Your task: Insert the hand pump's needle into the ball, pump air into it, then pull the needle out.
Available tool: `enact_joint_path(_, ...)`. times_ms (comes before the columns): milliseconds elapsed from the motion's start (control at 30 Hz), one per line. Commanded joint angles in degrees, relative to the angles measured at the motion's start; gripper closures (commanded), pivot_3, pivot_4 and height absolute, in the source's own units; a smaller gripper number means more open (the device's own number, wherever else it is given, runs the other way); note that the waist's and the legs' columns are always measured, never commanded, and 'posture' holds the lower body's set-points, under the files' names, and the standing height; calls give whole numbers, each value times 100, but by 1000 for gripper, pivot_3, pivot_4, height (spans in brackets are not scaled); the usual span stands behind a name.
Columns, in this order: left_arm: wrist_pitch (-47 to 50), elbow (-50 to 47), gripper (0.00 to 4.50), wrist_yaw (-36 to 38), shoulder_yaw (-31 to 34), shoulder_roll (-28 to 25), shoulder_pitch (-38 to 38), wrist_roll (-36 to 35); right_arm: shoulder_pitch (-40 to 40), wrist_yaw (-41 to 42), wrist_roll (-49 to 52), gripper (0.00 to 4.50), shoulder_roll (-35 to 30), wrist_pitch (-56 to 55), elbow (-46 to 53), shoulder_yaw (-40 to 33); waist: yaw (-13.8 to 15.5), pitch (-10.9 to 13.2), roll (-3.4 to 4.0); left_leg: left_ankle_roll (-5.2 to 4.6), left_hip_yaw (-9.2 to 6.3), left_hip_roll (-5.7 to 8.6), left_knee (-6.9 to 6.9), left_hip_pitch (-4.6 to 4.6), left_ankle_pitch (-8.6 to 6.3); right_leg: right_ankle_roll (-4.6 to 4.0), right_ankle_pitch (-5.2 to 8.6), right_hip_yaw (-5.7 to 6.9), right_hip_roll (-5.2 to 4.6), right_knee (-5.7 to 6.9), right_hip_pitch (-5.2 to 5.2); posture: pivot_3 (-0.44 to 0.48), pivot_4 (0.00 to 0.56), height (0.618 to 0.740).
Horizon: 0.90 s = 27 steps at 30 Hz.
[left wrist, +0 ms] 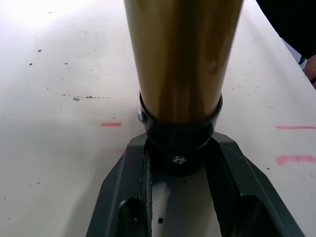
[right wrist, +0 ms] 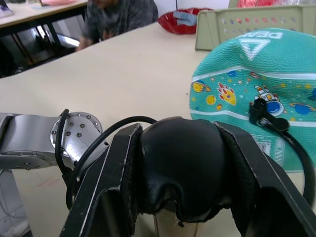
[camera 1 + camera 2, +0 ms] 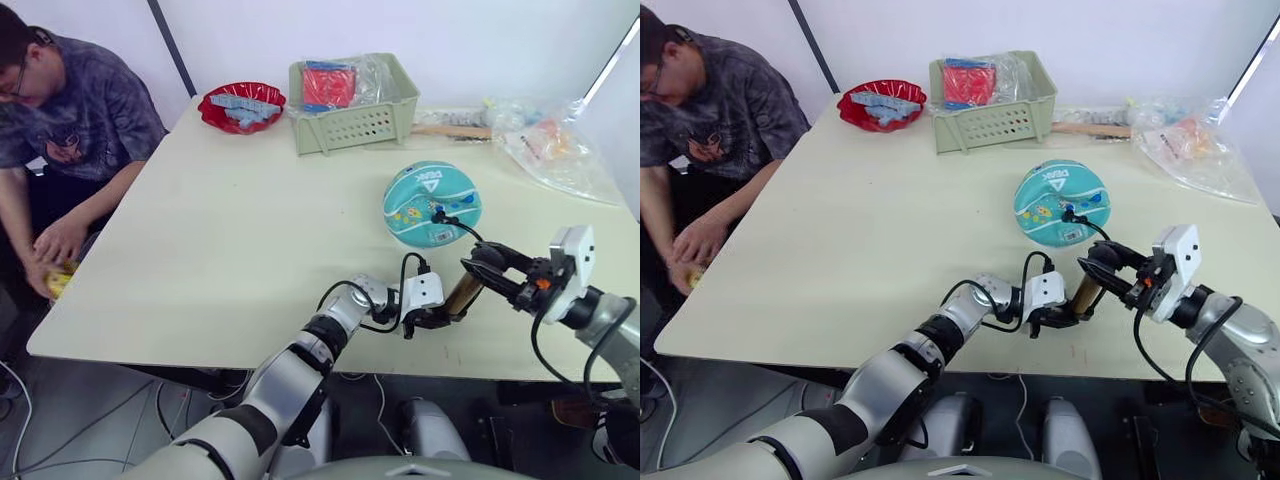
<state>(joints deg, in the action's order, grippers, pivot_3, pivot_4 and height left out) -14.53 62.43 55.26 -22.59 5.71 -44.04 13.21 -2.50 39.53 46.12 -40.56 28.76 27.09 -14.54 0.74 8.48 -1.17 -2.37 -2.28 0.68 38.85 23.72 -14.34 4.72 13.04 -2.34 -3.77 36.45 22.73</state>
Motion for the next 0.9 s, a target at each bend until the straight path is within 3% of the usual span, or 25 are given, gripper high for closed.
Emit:
enact_joint_path(33, 156, 359, 3405, 137, -225, -142, 198, 256, 376, -161, 714, 2779, -423, 296, 422, -965, 2, 12, 16, 0, 2, 2, 0, 2, 0, 1, -1, -2, -3, -3, 0, 0, 150, 738)
enact_joint_path(333, 143, 373, 3405, 141, -252, -111, 204, 282, 1212, -507, 2134, 2779, -1420, 1282, 166, -2035, 6, 22, 21, 0, 2, 4, -14, 6, 0, 1, -2, 1, -9, -22, -1, 0, 150, 738)
enact_joint_path(567, 142, 369, 3405, 161, -253, -120, 220, 287, 1769, -894, 3018, 2779, -1767, 1681, -24, -2353, 10, 22, 21, -1, 6, 6, -43, 9, 1, 1, -3, 1, -21, -55, -1, 0, 150, 738)
enact_joint_path(700, 146, 376, 3405, 173, -246, -124, 200, 288, 1713, -869, 2873, 2779, -1839, 1743, 65, -2322, 10, 22, 22, -5, 9, 9, -47, 10, -2, 2, -3, 1, -26, -57, 1, 0, 150, 738)
enact_joint_path(900, 151, 345, 3405, 213, -267, -123, 209, 296, 792, -758, 1936, 2779, -1246, 1438, 435, -1765, 10, 16, 12, -7, 4, 9, -49, 6, -3, 2, -3, 5, -24, -58, -2, 0, 150, 738)
